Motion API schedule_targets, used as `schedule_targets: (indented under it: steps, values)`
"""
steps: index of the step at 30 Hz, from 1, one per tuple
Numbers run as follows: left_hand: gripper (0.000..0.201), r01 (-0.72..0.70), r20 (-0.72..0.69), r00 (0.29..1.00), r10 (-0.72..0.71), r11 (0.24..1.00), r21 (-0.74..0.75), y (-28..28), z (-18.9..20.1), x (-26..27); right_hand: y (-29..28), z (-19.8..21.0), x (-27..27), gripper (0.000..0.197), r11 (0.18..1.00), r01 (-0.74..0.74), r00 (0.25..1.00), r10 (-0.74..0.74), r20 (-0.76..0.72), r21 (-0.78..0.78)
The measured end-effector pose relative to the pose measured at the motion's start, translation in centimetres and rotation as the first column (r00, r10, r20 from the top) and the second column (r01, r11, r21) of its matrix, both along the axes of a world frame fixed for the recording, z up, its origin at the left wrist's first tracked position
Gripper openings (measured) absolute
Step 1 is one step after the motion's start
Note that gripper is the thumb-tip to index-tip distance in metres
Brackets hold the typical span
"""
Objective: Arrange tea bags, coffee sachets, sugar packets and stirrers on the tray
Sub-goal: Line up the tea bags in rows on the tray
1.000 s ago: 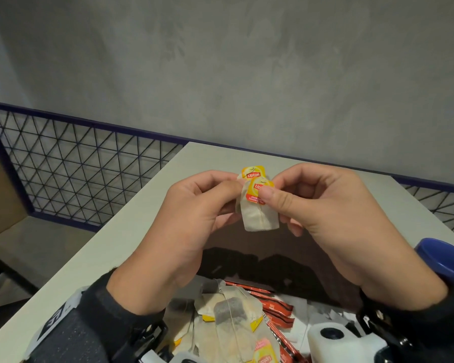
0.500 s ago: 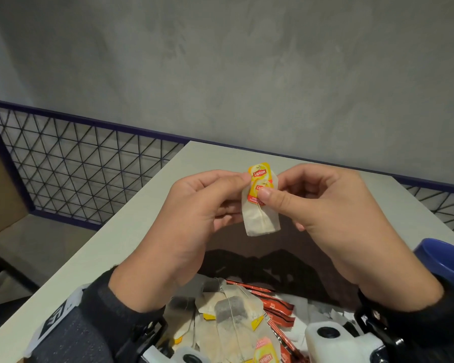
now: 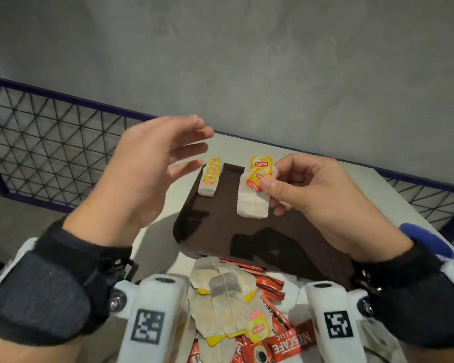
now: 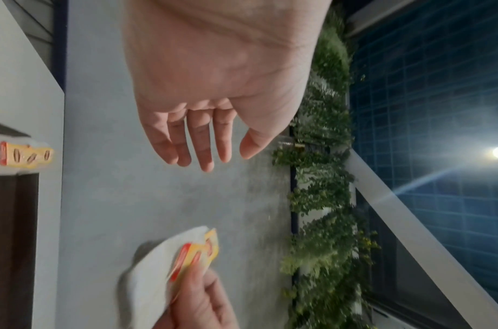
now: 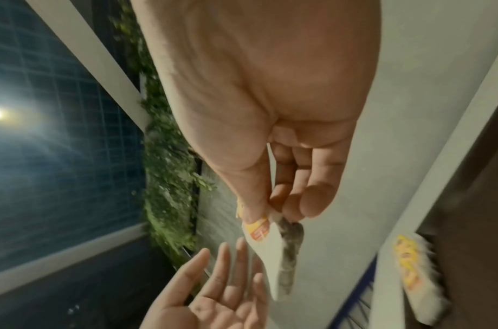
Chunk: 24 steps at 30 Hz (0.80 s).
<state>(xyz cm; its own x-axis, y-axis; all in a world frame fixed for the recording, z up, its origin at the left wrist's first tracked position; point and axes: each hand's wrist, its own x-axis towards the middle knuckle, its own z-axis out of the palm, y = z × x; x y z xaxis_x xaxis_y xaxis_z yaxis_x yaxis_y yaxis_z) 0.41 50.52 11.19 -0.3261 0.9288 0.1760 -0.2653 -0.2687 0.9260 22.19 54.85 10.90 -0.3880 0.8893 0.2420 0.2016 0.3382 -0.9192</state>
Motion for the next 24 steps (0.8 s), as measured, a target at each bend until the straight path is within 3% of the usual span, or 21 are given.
schedule_targets:
  steps: [5, 8, 10, 14, 19, 24]
  values:
    - [0.011, -0.066, 0.030, 0.997, 0.069, 0.995, -0.075, 1.2, -0.9, -2.4, 3.4, -1.4, -2.5, 0.019, 0.983, -0.032, 0.964, 0.079, 0.254, -0.183]
    - [0.010, -0.063, 0.059, 0.996, 0.070, 0.992, -0.111, 1.6, -1.4, -3.5, 5.5, -2.0, -4.6, 0.023, 0.989, -0.017, 0.869, 0.086, 0.488, -0.144]
    - [0.010, -0.041, 0.089, 0.995, 0.052, 0.992, -0.122, 1.8, -1.4, -4.4, 6.8, -2.0, -6.1, 0.022, 0.988, 0.006, 0.831, 0.080, 0.551, -0.152]
    - [0.012, -0.013, 0.184, 0.982, 0.033, 0.994, -0.109, 1.9, -1.2, -6.1, 9.0, -3.0, -8.6, 0.017, 0.944, 0.049, 0.885, 0.110, 0.453, -0.326]
    - [0.012, -0.010, 0.257, 0.966, 0.033, 0.996, -0.090, 2.1, -1.3, -7.1, 10.5, -5.0, -9.8, 0.032, 0.886, 0.131, 0.912, 0.069, 0.404, -0.446]
    - [0.010, 0.046, 0.317, 0.948, -0.015, 0.995, -0.091, 2.7, -1.7, -7.3, 11.1, -5.0, -10.3, 0.018, 0.856, 0.180, 0.948, -0.020, 0.317, -0.485]
